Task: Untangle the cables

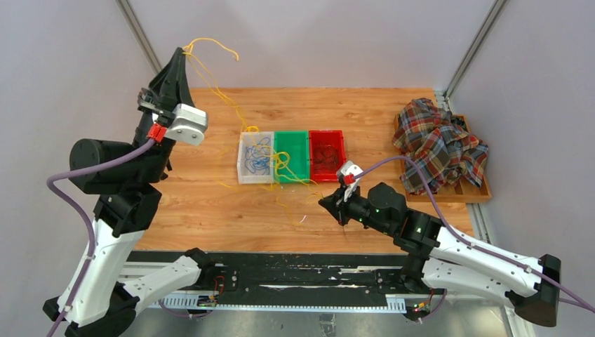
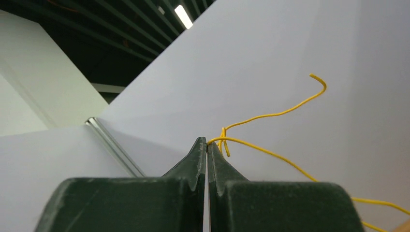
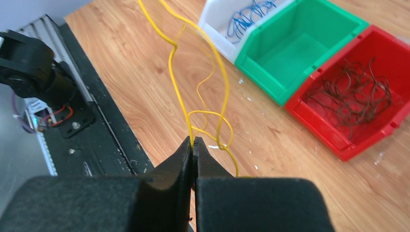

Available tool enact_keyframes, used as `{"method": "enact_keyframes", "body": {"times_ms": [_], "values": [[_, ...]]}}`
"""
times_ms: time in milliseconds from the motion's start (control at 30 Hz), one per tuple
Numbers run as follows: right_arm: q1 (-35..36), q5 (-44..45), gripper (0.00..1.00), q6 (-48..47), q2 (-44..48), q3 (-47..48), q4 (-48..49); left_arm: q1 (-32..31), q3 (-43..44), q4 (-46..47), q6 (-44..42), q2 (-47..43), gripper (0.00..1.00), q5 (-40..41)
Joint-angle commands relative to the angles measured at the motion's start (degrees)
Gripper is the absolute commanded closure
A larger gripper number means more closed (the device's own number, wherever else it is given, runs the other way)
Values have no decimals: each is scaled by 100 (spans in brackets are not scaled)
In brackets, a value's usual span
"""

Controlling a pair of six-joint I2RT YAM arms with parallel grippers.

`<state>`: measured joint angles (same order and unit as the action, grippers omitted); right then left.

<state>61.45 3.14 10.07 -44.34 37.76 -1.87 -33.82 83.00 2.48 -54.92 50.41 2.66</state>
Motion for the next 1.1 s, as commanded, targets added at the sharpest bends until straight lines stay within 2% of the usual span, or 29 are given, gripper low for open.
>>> {"method": "enact_keyframes", "body": {"times_ms": [0, 300, 533, 700, 967, 1067], "values": [[-71, 531, 99, -21, -41, -169, -415, 34, 603, 587, -348, 208, 100, 119], [-104, 1647, 99, 337, -729, 48, -1263, 34, 1807, 683, -725, 844, 99, 15], [-195, 1995, 99, 554, -921, 0, -1782, 34, 2611, 851, -1254, 1295, 99, 123], [-440, 2051, 99, 745, -1263, 105, -2401, 34, 2987, 1189, -1445, 1529, 99, 63], [-608, 2110, 99, 1083, -1446, 147, -2776, 34, 3881, 1511, -1683, 2063, 99, 76], [-691, 2057, 99, 1313, -1203, 6, -2950, 34, 4664, 1467, -1961, 2472, 99, 190]]}}
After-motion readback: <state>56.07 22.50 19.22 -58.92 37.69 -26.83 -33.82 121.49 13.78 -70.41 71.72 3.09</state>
